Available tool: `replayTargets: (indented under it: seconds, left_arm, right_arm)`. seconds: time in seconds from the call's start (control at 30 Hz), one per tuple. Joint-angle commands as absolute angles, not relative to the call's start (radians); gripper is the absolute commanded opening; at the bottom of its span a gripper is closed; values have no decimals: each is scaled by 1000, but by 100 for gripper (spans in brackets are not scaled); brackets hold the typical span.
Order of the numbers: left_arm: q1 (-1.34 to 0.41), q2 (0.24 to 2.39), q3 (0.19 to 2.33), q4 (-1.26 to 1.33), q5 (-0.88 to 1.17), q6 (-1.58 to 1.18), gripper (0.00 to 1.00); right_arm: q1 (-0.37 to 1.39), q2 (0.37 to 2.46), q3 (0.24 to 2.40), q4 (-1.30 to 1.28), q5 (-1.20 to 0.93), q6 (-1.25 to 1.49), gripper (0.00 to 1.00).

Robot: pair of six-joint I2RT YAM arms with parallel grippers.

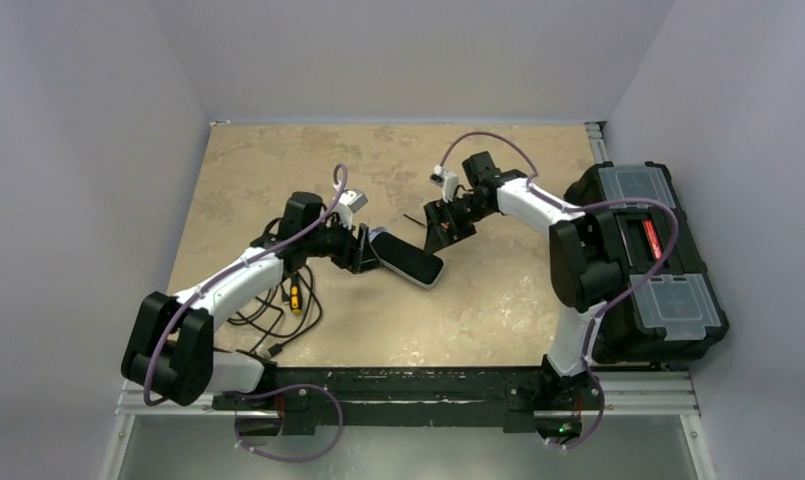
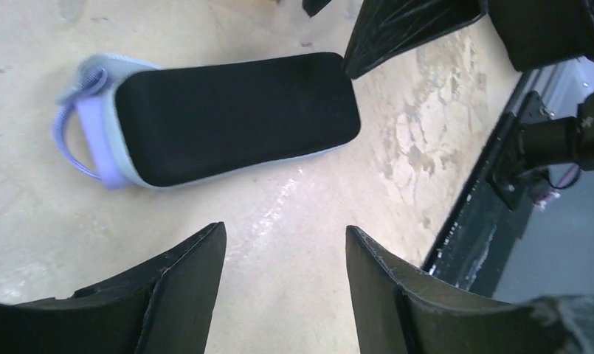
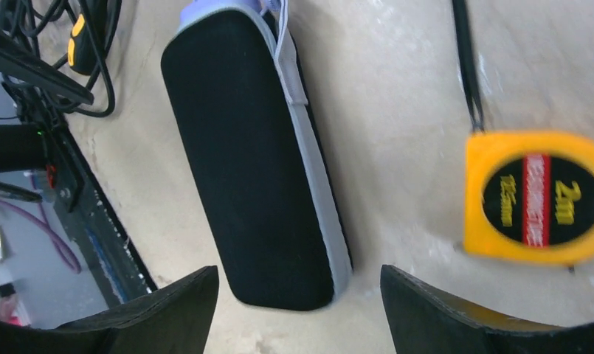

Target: Open the umbrella

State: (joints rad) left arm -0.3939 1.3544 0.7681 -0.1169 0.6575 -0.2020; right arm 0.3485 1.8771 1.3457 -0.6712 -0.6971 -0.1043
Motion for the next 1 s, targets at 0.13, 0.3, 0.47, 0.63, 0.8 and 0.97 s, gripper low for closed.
replayTargets:
  seconds: [0.13, 0.3, 0.47, 0.63, 0.8, 0.97]
  left_arm:
    - [-323, 1315, 686, -20, 540, -223, 56]
    - [-324, 1261, 623, 18, 503, -149, 54]
    - [-352, 1216, 610, 85, 562, -31, 50]
    - [-415, 1174, 569, 130, 508, 39, 50]
    - [-456, 1146, 497, 201, 416, 28, 51]
    - [-509, 1158, 463, 239, 375, 34, 50]
  right_arm:
    - [448, 1992, 1468, -567, -585, -191, 73]
    - [449, 2016, 1430, -587, -583, -254, 65]
    - [449, 2020, 1405, -589, -600, -364, 60]
    - [437, 2082, 1464, -719, -636, -536, 46]
    - [394, 2087, 1428, -846, -665, -674, 41]
    - [362, 2046, 1355, -875, -645, -679, 38]
